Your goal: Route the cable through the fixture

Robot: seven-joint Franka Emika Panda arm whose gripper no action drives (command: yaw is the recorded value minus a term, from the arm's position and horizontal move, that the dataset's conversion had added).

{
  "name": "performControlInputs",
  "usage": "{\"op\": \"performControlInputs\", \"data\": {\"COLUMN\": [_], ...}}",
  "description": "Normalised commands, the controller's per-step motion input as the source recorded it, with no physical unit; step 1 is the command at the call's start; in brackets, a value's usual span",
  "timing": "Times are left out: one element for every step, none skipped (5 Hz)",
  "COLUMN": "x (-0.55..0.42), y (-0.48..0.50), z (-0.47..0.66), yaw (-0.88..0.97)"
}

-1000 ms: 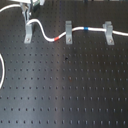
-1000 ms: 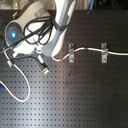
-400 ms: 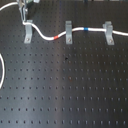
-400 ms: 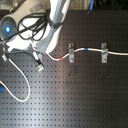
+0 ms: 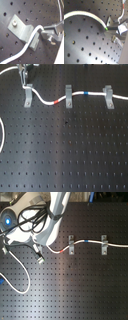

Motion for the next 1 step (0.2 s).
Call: {"op": "performControlInputs", "data": {"x": [-0.115], "y": [0.234], "z": [0.14], "yaw": [0.04]}}
